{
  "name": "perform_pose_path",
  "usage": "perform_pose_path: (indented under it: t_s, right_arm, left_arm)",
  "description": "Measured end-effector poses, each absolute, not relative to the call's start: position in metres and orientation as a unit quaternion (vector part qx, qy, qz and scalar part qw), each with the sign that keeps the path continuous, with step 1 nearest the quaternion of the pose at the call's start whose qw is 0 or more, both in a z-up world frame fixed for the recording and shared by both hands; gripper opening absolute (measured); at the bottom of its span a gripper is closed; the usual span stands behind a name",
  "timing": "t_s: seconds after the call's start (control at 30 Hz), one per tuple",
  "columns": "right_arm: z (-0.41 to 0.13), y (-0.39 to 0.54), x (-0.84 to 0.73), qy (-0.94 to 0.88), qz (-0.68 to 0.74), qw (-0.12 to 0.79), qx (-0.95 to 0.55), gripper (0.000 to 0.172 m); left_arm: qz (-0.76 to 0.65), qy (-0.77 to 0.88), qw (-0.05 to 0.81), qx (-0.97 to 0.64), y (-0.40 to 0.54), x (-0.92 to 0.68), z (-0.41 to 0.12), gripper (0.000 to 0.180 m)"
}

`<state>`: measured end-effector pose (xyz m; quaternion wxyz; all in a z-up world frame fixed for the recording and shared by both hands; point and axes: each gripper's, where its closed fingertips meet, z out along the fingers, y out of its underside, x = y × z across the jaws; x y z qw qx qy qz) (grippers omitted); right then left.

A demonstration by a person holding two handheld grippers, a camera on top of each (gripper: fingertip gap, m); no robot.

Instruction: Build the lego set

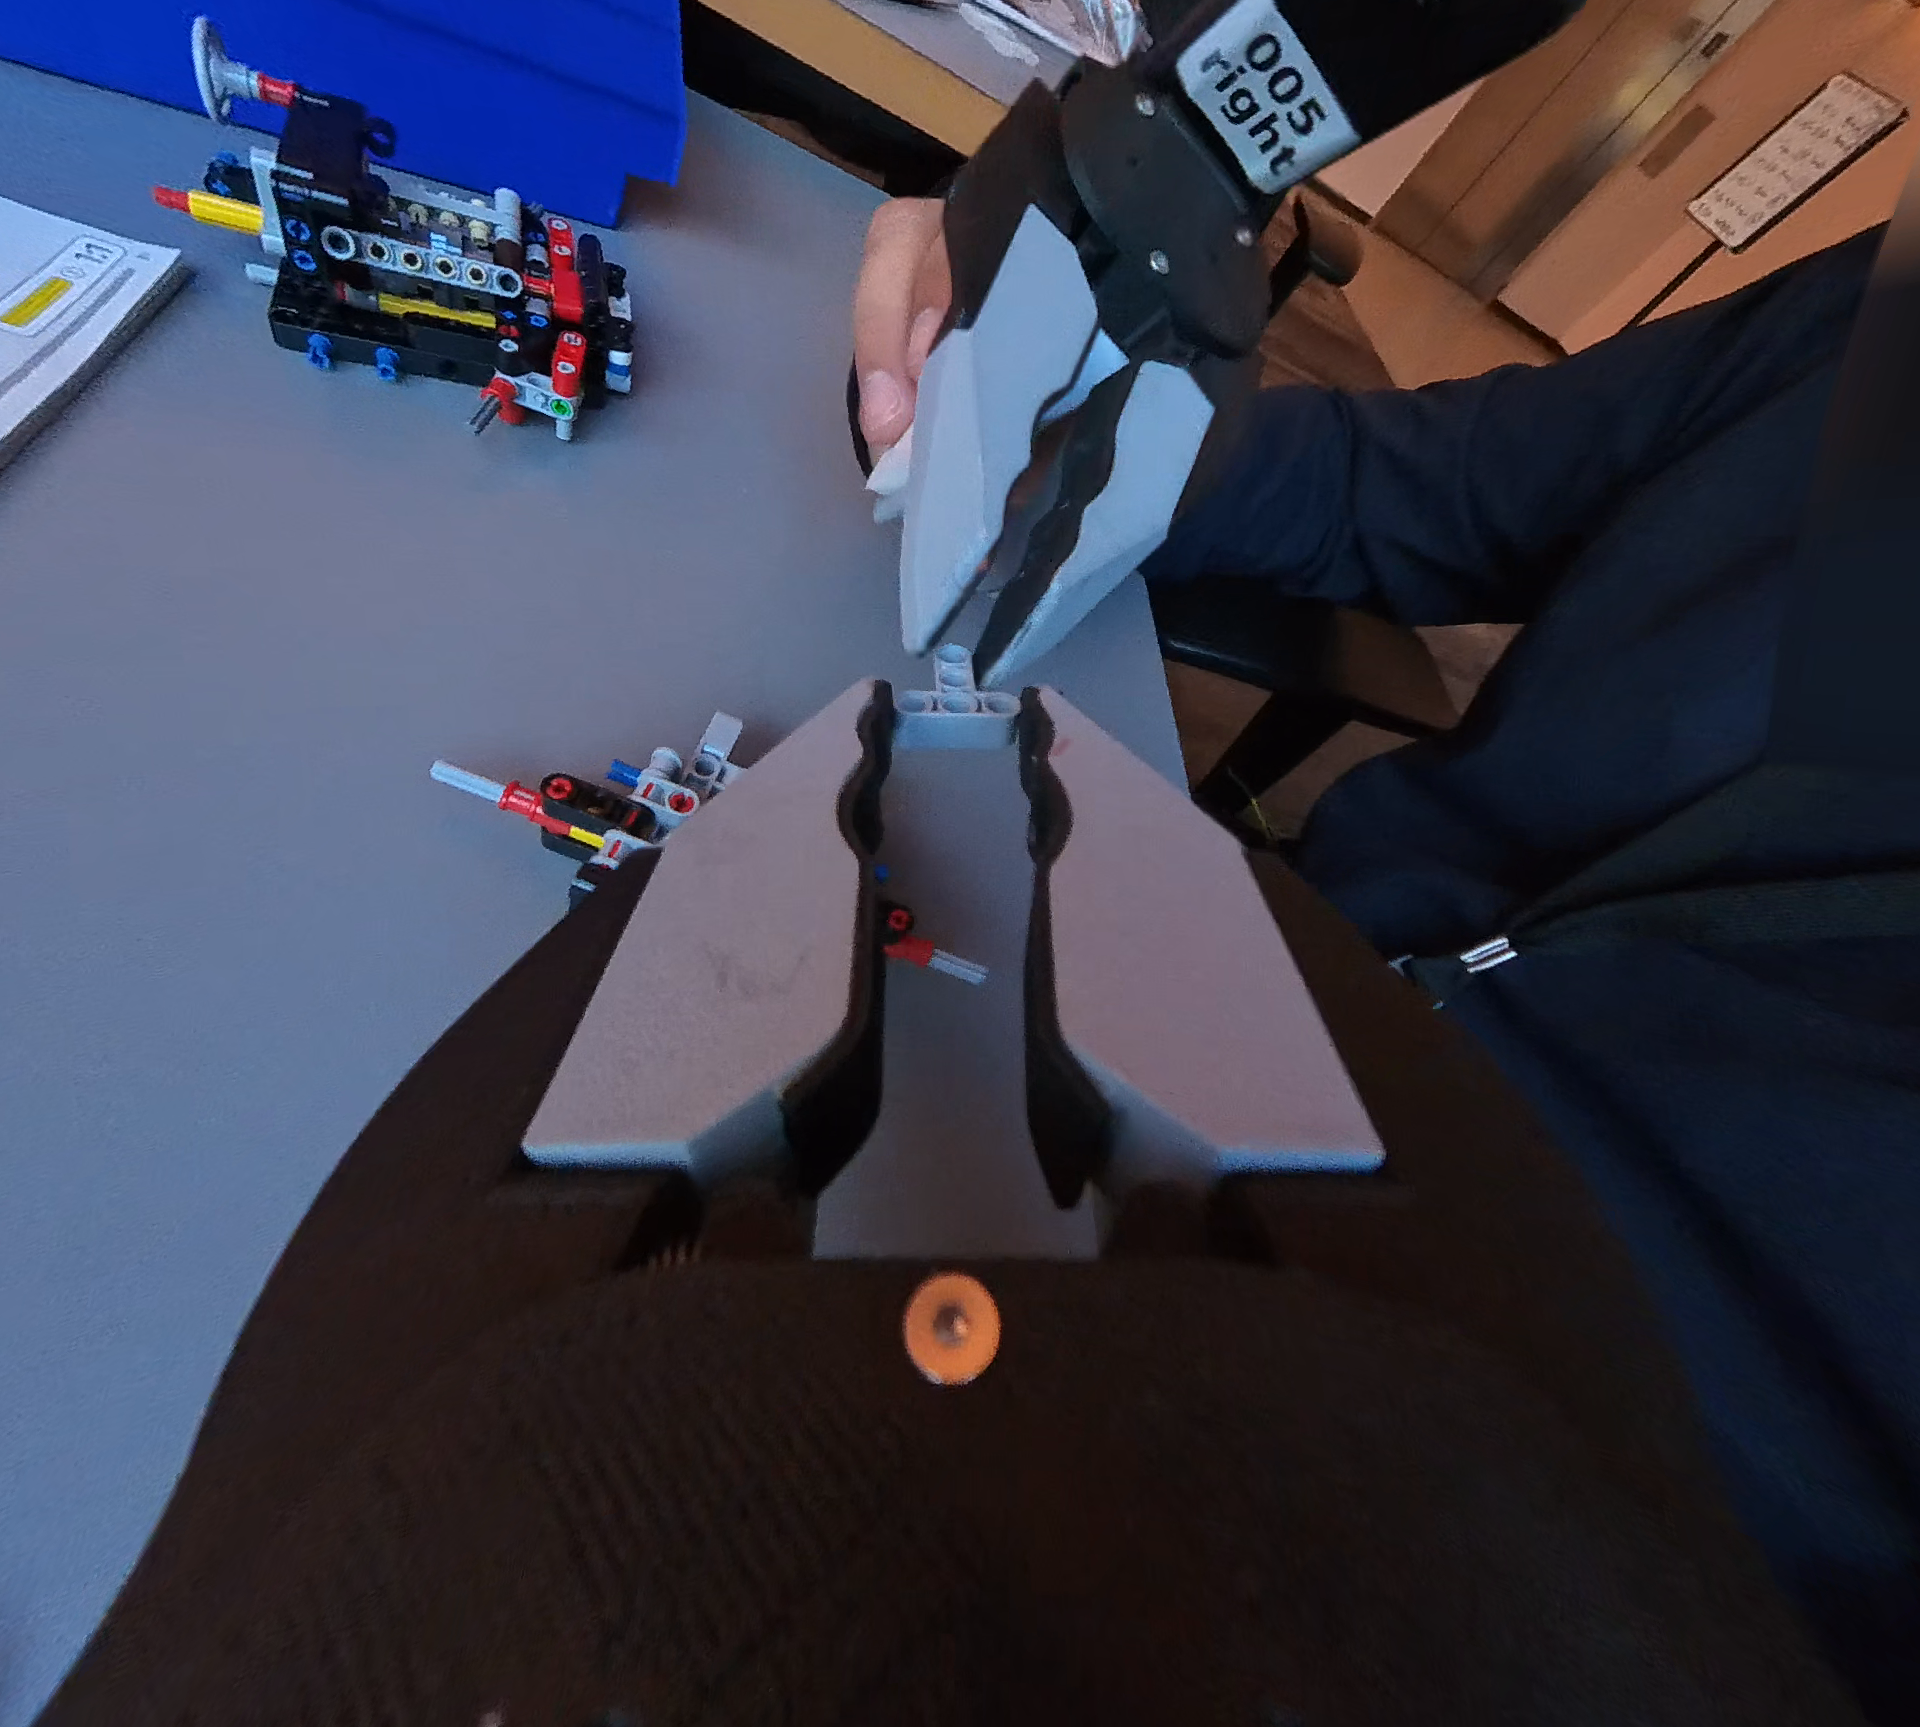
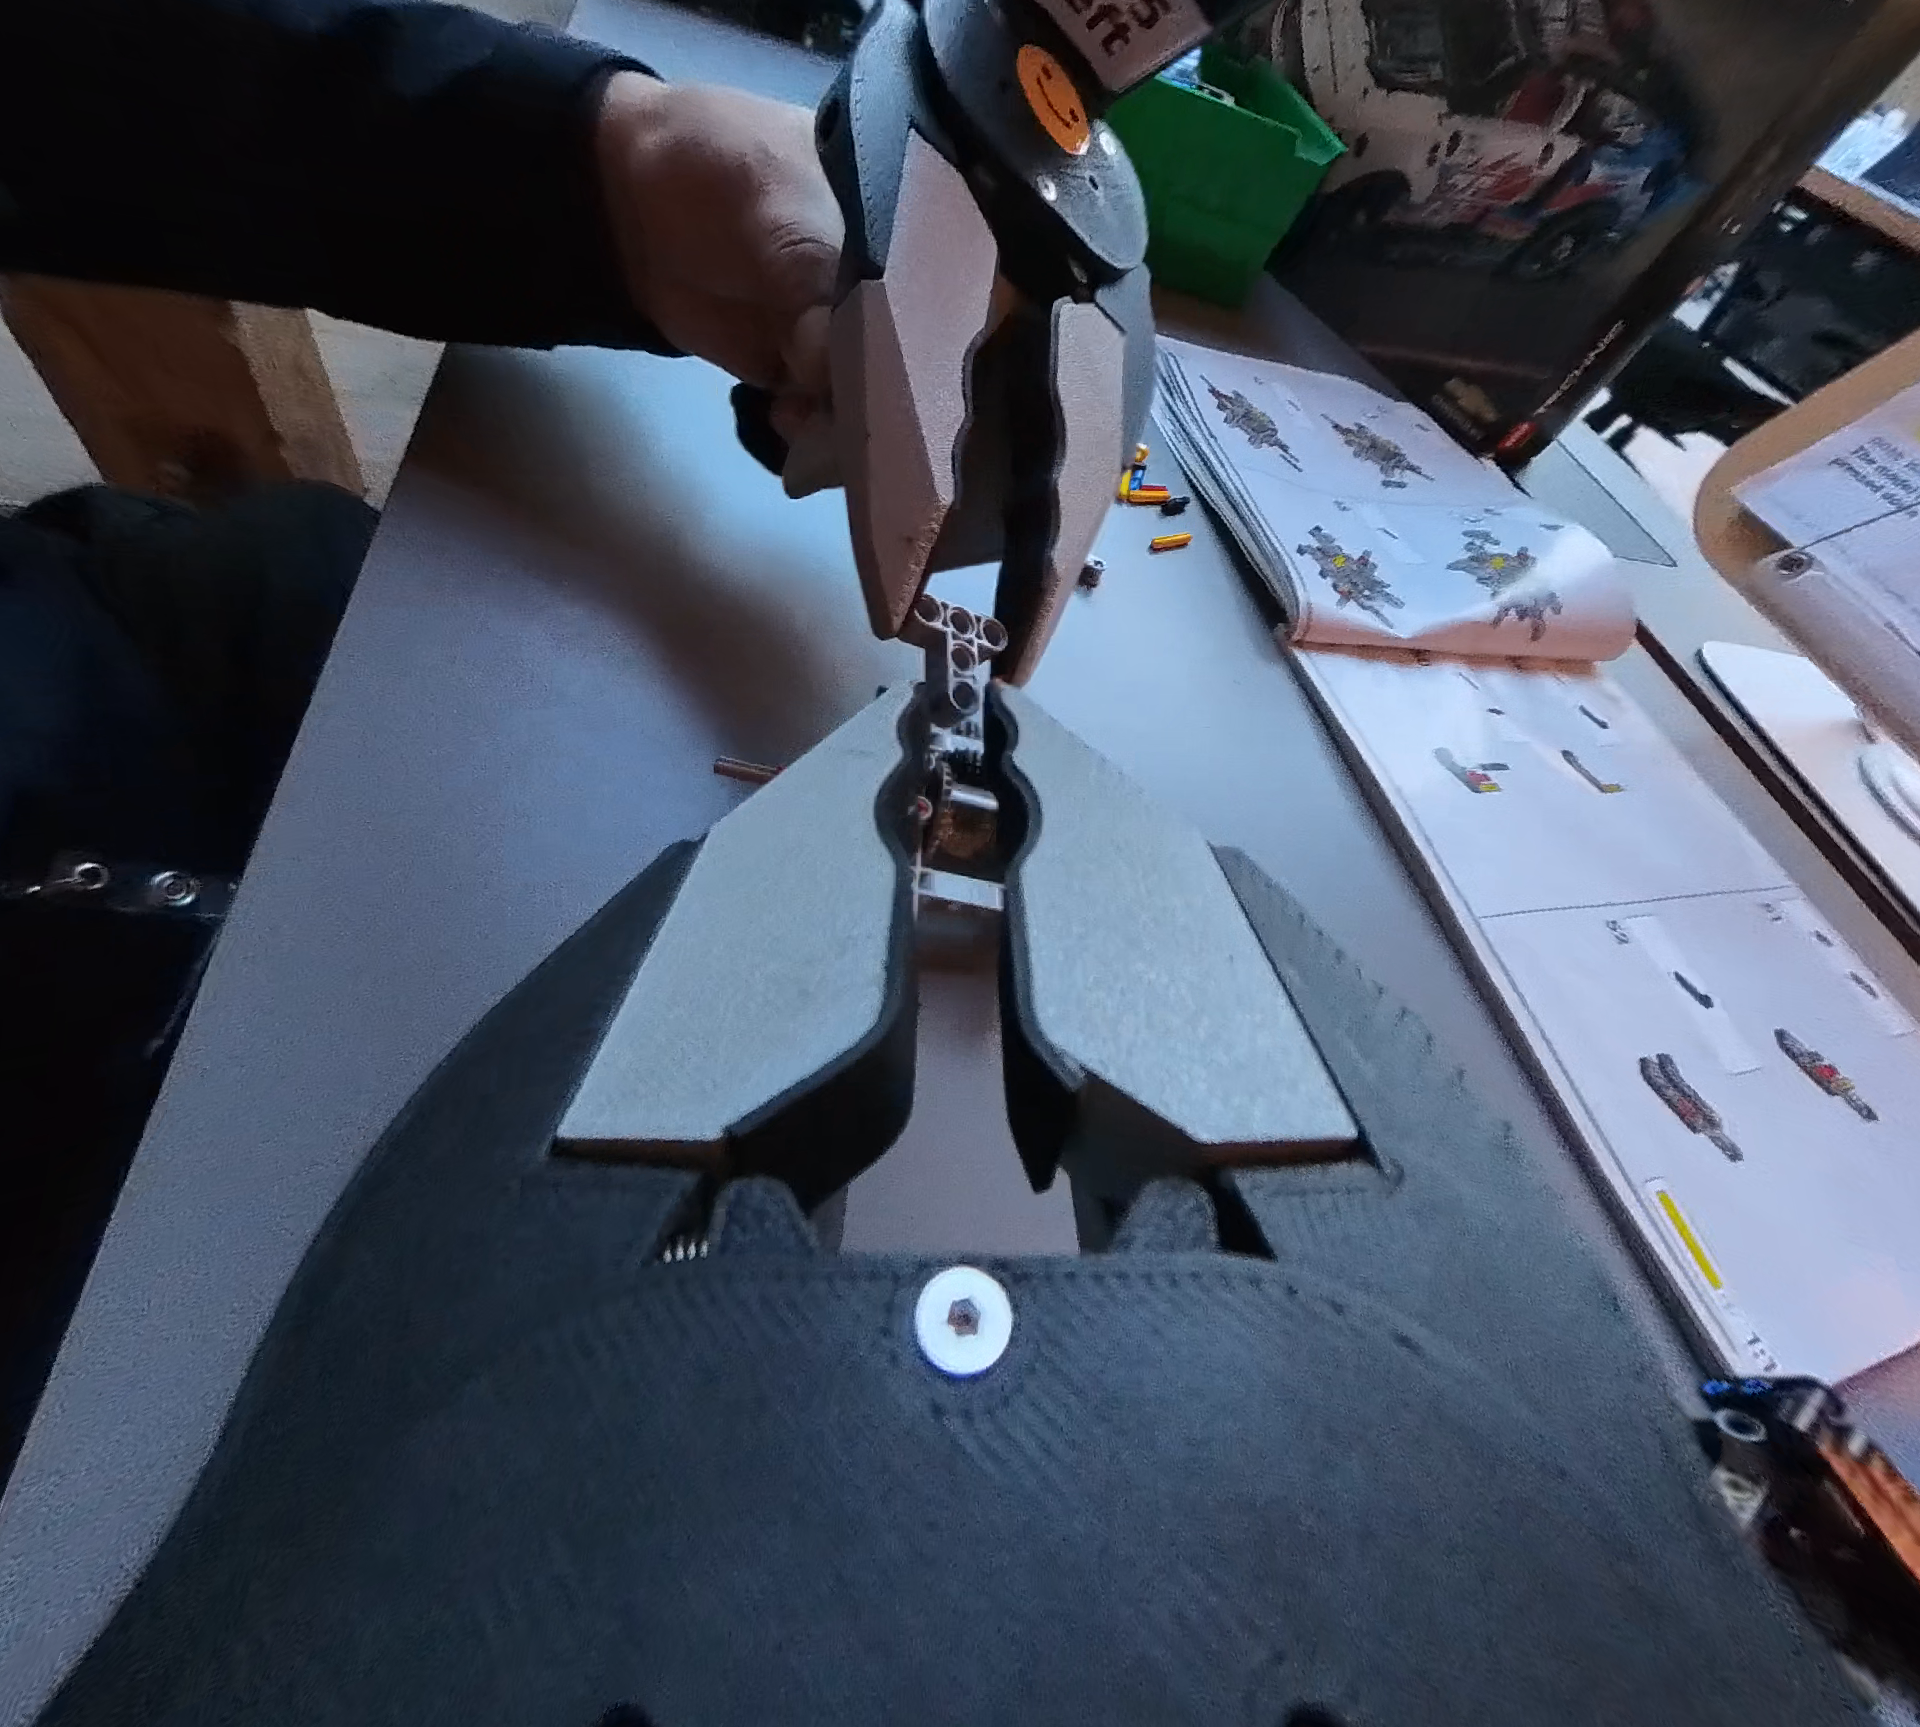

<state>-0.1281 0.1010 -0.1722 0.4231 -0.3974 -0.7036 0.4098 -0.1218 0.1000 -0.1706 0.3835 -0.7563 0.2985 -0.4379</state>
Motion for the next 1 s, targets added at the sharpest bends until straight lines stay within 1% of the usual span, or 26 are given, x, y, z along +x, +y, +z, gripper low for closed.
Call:
perform_pose_path:
  t_s: [0.13,0.23,0.67,1.0]
  right_arm:
    - [-0.173,0.095,-0.127,-0.694,0.461,0.37,-0.411,0.009]
    - [-0.163,0.093,-0.123,-0.674,0.509,0.34,-0.413,0.006]
    - [-0.163,0.094,-0.124,-0.667,0.519,0.333,-0.418,0.008]
    - [-0.169,0.095,-0.125,-0.671,0.515,0.313,-0.433,0.004]
  left_arm:
    - [-0.4,0.363,0.425,-0.726,0.095,-0.117,-0.164,0.023]
    - [-0.387,0.381,0.444,-0.713,0.093,-0.115,-0.158,0.022]
    - [-0.381,0.372,0.432,-0.727,0.096,-0.117,-0.163,0.023]
    - [-0.373,0.367,0.427,-0.738,0.099,-0.114,-0.168,0.022]
